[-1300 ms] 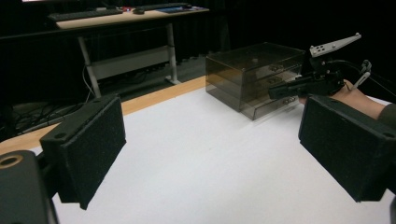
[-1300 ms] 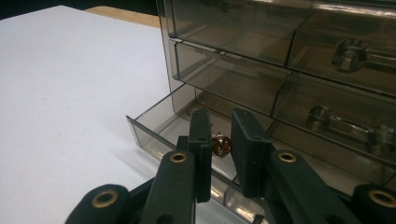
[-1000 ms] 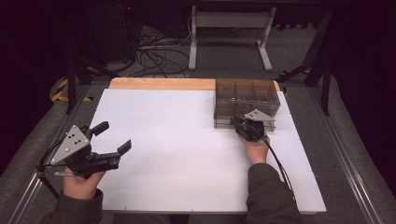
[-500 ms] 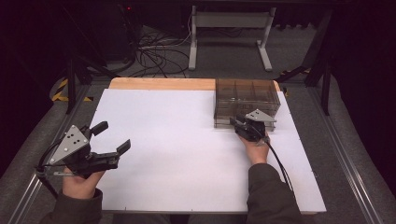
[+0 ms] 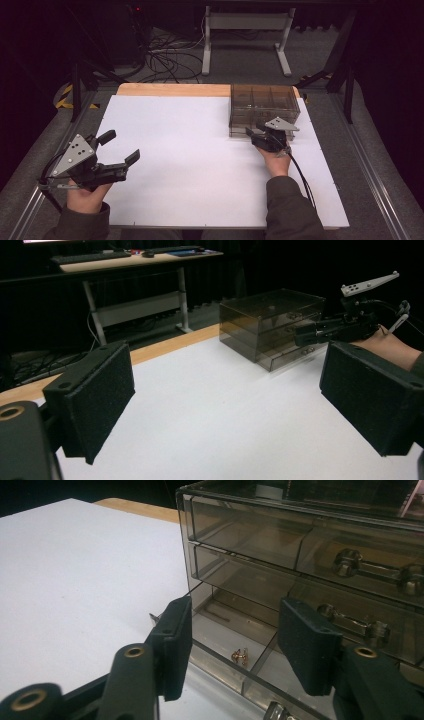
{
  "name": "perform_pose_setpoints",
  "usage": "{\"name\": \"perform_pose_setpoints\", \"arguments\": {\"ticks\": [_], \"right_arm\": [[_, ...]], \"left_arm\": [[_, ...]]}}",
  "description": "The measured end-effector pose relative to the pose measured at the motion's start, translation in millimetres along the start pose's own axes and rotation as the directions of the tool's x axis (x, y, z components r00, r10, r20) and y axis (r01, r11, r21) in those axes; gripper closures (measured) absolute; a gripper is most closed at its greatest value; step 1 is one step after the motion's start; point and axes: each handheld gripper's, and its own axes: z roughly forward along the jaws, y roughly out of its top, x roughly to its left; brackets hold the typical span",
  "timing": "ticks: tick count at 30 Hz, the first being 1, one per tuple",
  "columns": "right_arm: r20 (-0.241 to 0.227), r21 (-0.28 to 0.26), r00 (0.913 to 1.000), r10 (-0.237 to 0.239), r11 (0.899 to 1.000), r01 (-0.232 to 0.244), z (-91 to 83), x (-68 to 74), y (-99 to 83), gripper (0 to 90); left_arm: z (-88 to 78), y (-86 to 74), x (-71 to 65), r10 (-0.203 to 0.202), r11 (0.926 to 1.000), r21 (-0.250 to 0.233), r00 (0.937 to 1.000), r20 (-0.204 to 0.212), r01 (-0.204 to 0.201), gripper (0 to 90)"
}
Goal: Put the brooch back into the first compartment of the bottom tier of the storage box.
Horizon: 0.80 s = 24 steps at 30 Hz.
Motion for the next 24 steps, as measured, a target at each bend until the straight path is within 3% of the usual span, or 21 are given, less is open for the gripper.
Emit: {"name": "perform_pose_setpoints", "arguments": {"ticks": [24], "right_arm": [[-0.014, 0.013, 0.9998, 0.01, 1.0, -0.01, -6.3, 2.8, 2.3, 27.2]], "left_arm": [[-0.1, 0.7, -0.5, 0.003, 1.0, -0.001, 1.0, 0.0, -0.003, 8.1]]}}
